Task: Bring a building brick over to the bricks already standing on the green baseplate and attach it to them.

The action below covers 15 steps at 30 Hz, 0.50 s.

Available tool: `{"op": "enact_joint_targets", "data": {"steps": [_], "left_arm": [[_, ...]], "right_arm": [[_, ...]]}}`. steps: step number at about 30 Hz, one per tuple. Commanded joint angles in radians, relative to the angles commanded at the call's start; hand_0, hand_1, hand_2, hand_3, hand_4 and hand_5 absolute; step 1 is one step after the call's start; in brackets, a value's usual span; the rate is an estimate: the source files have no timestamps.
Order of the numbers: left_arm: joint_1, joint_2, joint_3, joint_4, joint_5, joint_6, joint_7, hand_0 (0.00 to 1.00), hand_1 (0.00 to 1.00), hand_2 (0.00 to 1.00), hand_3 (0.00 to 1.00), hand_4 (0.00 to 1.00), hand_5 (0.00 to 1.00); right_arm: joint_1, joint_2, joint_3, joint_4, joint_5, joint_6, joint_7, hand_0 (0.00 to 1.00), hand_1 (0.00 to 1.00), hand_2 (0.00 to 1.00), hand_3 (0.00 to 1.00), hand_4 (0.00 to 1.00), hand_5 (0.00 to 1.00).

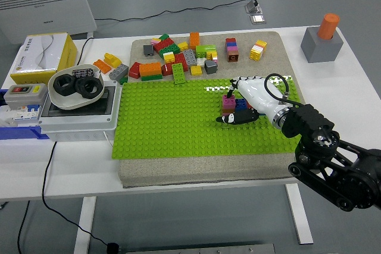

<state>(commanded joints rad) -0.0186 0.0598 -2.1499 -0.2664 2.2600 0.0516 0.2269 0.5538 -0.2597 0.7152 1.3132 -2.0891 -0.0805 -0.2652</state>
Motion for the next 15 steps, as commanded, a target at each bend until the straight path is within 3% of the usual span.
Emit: {"op": "enact_joint_targets", "data": {"steps": [6,14,15], "left_arm": [[0.001,0.001,0.000,0.000,0.000,0.000,0.000,0.779,0.721,0.633,0.482,0.626,0.421],[-0.001,-0.005,0.006,-0.001,-0.007,0.006,0.003,0.779,0.721,0.634,0.482,0.626,0.420],[0.000,-0.007,0.006,-0.002,-0.010,0.007,0.004,0.779,0.721,0.634,0.481,0.625,0.422]], "right_arm": [[0.000,-0.005,0.054,0.033,0.041,-0.032,0.023,0.855,0.850,0.882,0.598,0.998,0.620],[-0.141,-0.006,0.199,0.076,0.265,-0.191,0.170,0.848,0.845,0.873,0.620,0.989,0.592],[-0.166,-0.011,0.221,0.085,0.296,-0.213,0.192,0.751,0.747,0.796,0.631,0.935,0.494]]}}
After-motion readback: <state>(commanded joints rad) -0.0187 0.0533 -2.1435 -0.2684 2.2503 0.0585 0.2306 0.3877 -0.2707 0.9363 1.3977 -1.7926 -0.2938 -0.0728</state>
